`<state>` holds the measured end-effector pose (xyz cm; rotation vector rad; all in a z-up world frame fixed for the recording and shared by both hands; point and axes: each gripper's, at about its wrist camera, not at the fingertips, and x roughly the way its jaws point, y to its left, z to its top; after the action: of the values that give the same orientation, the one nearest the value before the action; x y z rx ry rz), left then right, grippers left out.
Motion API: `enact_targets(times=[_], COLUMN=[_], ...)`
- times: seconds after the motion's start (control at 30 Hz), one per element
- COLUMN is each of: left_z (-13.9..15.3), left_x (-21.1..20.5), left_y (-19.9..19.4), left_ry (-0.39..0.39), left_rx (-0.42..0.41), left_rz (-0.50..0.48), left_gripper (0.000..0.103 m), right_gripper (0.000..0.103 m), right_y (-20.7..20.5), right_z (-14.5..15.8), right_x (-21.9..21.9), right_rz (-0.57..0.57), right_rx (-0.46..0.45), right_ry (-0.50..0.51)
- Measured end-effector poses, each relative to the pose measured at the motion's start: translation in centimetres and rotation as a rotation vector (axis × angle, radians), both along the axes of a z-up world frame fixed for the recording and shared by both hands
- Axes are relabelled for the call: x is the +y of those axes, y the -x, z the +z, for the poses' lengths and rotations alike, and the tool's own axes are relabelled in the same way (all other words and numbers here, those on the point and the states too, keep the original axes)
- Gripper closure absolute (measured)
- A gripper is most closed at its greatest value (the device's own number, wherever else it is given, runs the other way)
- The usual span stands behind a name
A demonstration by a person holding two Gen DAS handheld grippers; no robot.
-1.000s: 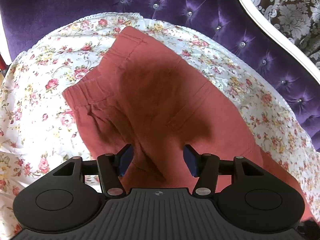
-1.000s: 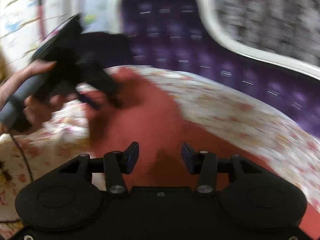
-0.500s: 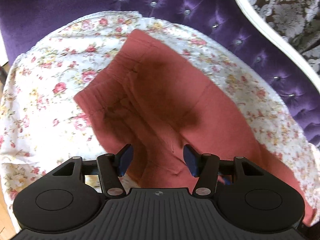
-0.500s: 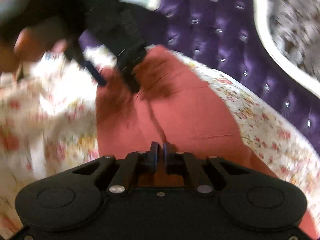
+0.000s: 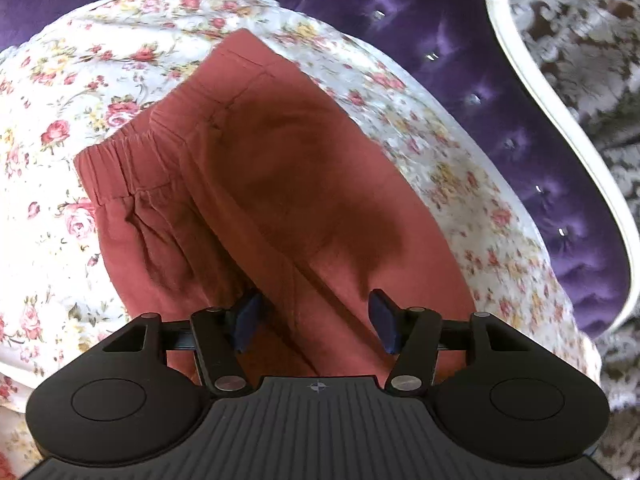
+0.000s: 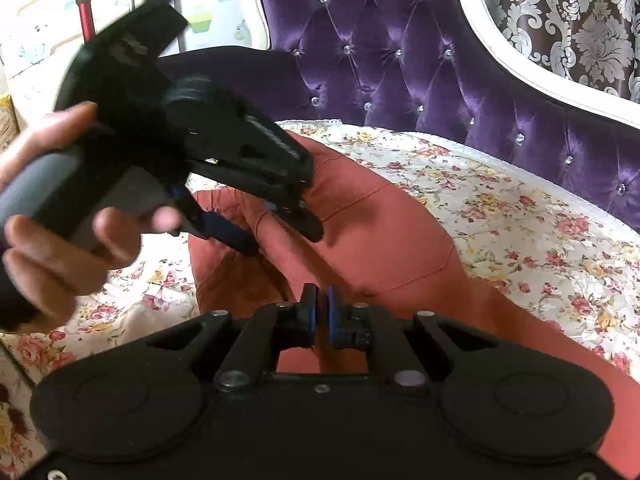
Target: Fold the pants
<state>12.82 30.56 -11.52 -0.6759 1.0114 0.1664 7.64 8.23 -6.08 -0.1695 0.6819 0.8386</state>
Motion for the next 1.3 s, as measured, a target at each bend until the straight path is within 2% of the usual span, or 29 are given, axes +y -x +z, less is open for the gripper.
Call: enact_targets(times=[0.03,0.07,0.13,0.2,0.27,0.33,0.4,0.47,0.53,0.6,0.7,0.8,0.83,0.9,0.97,1.07,1.17,1.27,1.3], left_z=[0.3,0.8,2.3,3.9,4.7,4.1,2.4,0.0,-0.6,0.5,2.9,5.4,6.1,6.7,6.6,5.3,2.6,-0.7,-1.4], left_x=[-0.1,-0.3,-0.5,-1.1,-1.8,-2.0,-1.8,-1.3,-0.8,-0.5,-0.6,-1.7,-2.3,-3.9,-5.6,-8.1,-10.1,-11.1,-11.2], left_y=[0.0,0.0,0.7,2.0,3.6,4.4,4.4,3.7,4.2,5.2,6.5,7.0,6.8,5.7,4.4,2.4,0.8,-0.2,-0.3], left_ry=[-0.048,-0.087,-0.123,-0.198,-0.285,-0.331,-0.343,-0.34,-0.343,-0.371,-0.48,-0.619,-0.633,-0.613,-0.581,-0.525,-0.444,-0.453,-0.462], left_rx=[0.004,0.011,-0.023,-0.063,-0.064,-0.024,0.034,0.119,0.128,0.111,0.084,0.047,0.023,-0.016,-0.038,-0.067,-0.044,0.051,0.046], left_rz=[0.024,0.027,0.004,-0.032,-0.069,-0.102,-0.126,-0.152,-0.15,-0.155,-0.153,-0.124,-0.13,-0.174,-0.231,-0.326,-0.422,-0.442,-0.441], left_gripper=[0.096,0.096,0.096,0.096,0.096,0.093,0.09,0.084,0.074,0.07,0.069,0.069,0.068,0.068,0.068,0.068,0.068,0.068,0.067], right_gripper=[0.092,0.092,0.092,0.092,0.092,0.092,0.092,0.088,0.087,0.074,0.056,0.051,0.05,0.045,0.044,0.04,0.04,0.04,0.04], right_y=[0.0,0.1,0.6,1.6,2.7,3.6,4.2,3.9,3.7,3.8,3.6,1.6,0.7,-1.8,-4.4,-7.8,-9.8,-10.9,-11.0], right_z=[0.0,0.2,0.8,1.6,1.6,0.7,-1.2,-3.1,-3.5,-2.3,0.2,2.0,2.3,2.2,1.8,0.8,-0.2,-1.2,-1.4], right_x=[0.0,0.0,-0.3,-0.4,-0.2,0.4,1.5,2.3,2.1,0.9,-1.9,-4.8,-5.5,-7.1,-8.5,-9.9,-10.6,-10.4,-10.3], right_rz=[-0.002,-0.002,-0.001,0.009,0.029,0.051,0.061,0.069,0.075,0.076,0.063,0.002,-0.023,-0.086,-0.136,-0.149,-0.13,-0.06,-0.039], right_rx=[0.002,0.003,0.001,-0.013,-0.007,-0.004,0.016,0.052,0.059,0.052,0.026,0.014,0.017,0.015,0.027,0.078,0.106,0.154,0.169], right_ry=[-0.001,-0.005,-0.027,-0.052,-0.06,-0.036,0.009,0.059,0.05,0.013,-0.068,-0.13,-0.138,-0.141,-0.13,-0.107,-0.077,-0.07,-0.074])
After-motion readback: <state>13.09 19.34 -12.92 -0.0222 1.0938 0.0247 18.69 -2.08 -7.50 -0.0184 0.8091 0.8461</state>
